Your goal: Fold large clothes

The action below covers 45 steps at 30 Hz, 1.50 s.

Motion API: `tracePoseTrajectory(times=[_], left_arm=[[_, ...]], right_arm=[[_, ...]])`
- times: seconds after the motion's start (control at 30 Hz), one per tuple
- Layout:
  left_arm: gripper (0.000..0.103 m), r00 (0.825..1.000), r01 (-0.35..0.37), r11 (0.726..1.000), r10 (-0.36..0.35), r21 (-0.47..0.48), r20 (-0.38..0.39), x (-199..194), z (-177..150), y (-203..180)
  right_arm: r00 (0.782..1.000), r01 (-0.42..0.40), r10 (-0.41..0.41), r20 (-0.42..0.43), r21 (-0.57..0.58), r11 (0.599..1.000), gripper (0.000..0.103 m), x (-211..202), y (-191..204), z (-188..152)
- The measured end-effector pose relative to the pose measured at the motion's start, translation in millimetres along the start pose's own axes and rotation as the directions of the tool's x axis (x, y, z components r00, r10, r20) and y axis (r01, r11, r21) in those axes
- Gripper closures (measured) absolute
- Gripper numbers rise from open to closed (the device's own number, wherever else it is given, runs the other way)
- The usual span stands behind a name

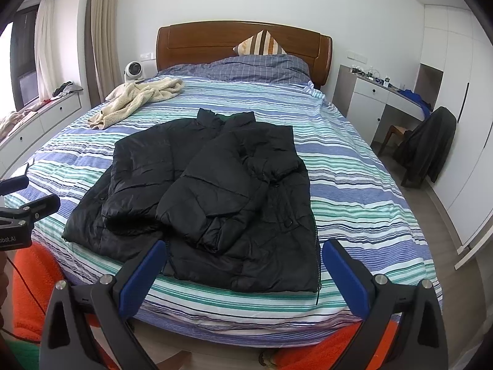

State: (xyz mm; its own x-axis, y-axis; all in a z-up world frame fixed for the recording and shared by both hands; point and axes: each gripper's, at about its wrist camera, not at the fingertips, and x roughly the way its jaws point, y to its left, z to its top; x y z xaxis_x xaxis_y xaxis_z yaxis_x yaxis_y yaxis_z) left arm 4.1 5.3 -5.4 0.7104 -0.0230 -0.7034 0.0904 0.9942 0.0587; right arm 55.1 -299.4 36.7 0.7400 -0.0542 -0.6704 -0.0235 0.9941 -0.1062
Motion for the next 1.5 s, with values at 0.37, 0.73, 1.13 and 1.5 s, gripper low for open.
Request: tracePoseTrajectory(times=[0.37,0.73,1.13,1.5], left_arm=[[0.0,1.0,0.001,1.0,-0.001,0.0,-0.001,-1.5,0.9,2.3],[0.0,1.0,0.0,1.0,0.0,0.005,0.002,-0.7,1.4,2.5],[0.0,1.0,-0.002,1.0,0.003,0.003,-0.003,1.8,-0.6,2.5],[0.0,1.0,-0.007,1.0,0.007,0.003,-0.005,4.9,-2.6,3.9]], right_arm=[[1.0,-0.015,0.015,-0.003,-0.002,1.0,0.0,0.4,1.4,-0.2],[1.0,-0.022,0.022,-0.002,-0.011,1.0,0.0,-0.1,3.6,1.4],[1.0,-0.024,0.024,-0.008,-0.011,1.0,0.0,1.9,5.7,0.1],[0.999,-0.027,0.027,-0.018,-0.008,1.0,0.0,5.3,4.6,-1.5]])
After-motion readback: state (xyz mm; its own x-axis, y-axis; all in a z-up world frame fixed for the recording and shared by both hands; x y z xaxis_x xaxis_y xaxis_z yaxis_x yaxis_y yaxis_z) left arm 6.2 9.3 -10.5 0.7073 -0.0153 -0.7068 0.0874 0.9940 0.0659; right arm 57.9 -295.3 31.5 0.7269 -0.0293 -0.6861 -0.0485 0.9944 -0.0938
